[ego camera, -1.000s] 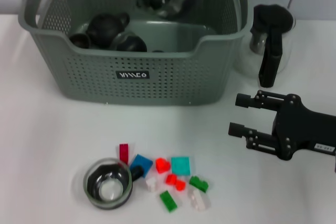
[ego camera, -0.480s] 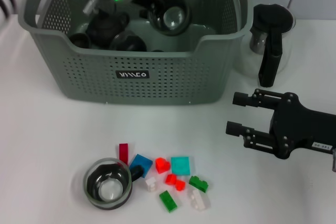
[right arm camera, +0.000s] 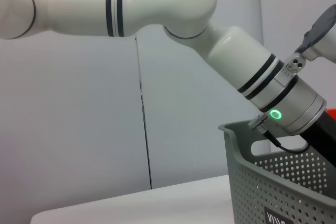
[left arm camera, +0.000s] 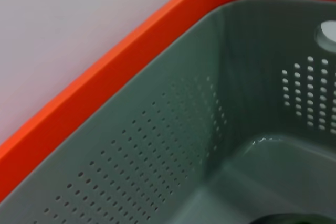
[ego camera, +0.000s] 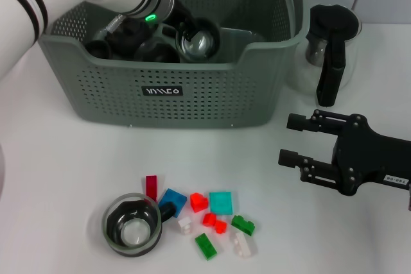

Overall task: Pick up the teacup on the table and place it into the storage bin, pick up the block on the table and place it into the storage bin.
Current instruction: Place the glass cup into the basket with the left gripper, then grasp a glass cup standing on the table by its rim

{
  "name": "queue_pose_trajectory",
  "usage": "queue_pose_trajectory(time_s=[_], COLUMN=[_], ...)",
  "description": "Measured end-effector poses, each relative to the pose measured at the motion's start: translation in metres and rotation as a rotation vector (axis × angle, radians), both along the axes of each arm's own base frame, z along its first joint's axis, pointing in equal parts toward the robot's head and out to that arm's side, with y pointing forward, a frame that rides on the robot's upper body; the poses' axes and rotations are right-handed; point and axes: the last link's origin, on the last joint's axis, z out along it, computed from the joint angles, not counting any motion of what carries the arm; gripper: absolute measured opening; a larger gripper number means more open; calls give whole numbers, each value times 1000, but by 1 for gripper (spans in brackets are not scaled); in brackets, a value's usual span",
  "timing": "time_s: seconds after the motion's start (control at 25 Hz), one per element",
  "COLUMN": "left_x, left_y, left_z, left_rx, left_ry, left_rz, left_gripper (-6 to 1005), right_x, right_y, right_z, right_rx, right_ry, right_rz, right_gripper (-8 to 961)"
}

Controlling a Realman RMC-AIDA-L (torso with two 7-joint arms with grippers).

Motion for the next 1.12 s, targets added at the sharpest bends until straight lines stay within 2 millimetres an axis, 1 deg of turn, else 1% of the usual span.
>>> queue_pose_trajectory(time_s=[0.04,0.16,0.36,0.48,0.56,0.68,0.72,0.8,0.88,0.96,1.0,1.04,1.12], left_x=[-1,-1,1,6,13,24,26,21,5,-15,-40,-40,-60], left_y=[0,-1,0,-2,-8,-30,-41,-62,-87,-109,-136,-136,-163], left_z=[-1,-2,0,12,33,75,94,123,146,160,165,165,163], left_rx=[-2,-5,1,7,5,-25,-52,-107,-178,-234,-311,-311,-389], left_ry=[5,8,-10,-62,-149,-346,-425,-522,-573,-588,-576,-576,-549], left_rz=[0,3,20,42,60,61,49,22,-1,-37,-89,-89,-124], left_gripper=[43,162,405,432,450,478,487,505,503,501,500,499,495], right_x=[0,0,0,1,1,1,2,2,3,3,3,3,2], right_y=[0,0,0,0,0,0,0,-1,-2,-3,-4,-4,-4], right_z=[0,0,0,2,3,4,4,5,5,6,7,7,7], right_rx=[0,-2,-4,-12,-16,-19,-20,-21,-24,-26,-27,-27,-27], right_ry=[0,1,2,4,5,5,5,5,7,12,16,16,17], right_rz=[0,0,-2,-12,-14,-10,-11,-11,-11,-8,-5,-5,-2], right_gripper=[643,643,641,641,642,642,642,643,643,642,642,641,641])
